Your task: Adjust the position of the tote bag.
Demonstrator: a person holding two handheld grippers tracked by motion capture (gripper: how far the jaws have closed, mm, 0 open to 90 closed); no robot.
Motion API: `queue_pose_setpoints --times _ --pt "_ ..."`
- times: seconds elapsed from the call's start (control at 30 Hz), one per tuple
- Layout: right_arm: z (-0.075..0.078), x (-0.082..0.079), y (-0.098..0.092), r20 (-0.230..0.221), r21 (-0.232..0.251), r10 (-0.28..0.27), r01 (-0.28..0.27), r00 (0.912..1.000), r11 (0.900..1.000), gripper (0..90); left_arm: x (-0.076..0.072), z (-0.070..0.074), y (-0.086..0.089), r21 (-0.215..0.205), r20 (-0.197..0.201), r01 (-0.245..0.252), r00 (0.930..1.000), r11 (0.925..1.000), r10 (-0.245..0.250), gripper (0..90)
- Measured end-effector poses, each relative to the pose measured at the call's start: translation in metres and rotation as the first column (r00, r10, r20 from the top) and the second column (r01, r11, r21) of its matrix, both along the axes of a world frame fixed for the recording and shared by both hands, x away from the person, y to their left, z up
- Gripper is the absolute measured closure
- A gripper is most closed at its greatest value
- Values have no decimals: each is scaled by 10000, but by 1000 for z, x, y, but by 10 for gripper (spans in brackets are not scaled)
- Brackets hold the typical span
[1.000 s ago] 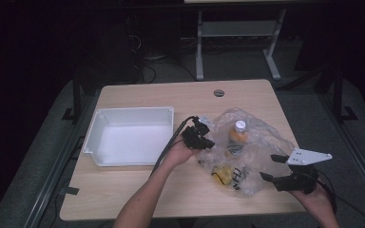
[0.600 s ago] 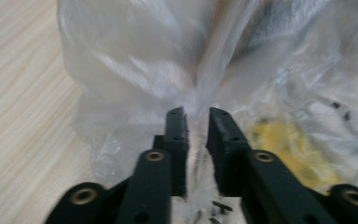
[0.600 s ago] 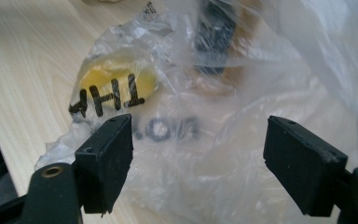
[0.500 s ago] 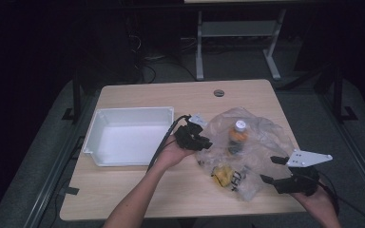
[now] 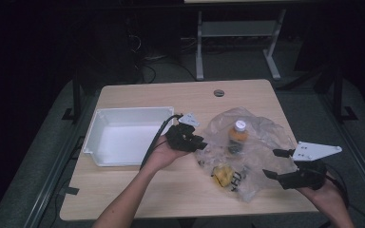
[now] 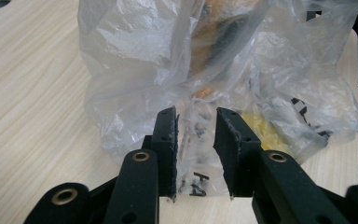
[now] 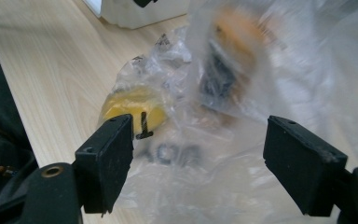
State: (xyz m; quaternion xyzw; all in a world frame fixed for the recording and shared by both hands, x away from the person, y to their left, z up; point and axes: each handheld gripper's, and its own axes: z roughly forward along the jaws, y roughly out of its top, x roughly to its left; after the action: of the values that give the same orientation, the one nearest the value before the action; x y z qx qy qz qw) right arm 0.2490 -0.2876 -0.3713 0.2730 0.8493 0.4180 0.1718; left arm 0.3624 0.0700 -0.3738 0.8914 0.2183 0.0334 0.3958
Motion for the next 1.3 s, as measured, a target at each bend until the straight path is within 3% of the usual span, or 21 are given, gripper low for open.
queue_pose_setpoints --times 0.3,0.47,0.67,0.87,0.93,1.17,1.3 --pt "24 8 -12 357 -326 -173 185 9992 9993 247 -5 9 5 -25 154 104 9998 9999 -103 656" --pt "27 19 -20 325 -525 -458 475 9984 9975 297 -7 12 7 -44 106 197 9998 9998 -196 646" --pt "19 31 -20 -183 -873 -330 313 9993 9957 470 -7 13 8 26 177 248 9995 9997 -248 622" --pt "11 36 -12 -429 -1277 -100 45 9990 9918 682 -8 13 7 97 99 374 9992 9993 -375 608" --pt "10 36 -9 -394 -1350 -20 -34 9992 9908 714 -10 14 7 138 96 444 9990 9989 -445 602" --pt "6 35 3 -422 -983 327 -367 9986 9945 841 -13 15 4 66 117 593 9982 9982 -594 567" --pt "2 35 11 -258 -603 552 -567 9981 9966 868 -14 16 2 54 110 767 9970 9970 -767 553"
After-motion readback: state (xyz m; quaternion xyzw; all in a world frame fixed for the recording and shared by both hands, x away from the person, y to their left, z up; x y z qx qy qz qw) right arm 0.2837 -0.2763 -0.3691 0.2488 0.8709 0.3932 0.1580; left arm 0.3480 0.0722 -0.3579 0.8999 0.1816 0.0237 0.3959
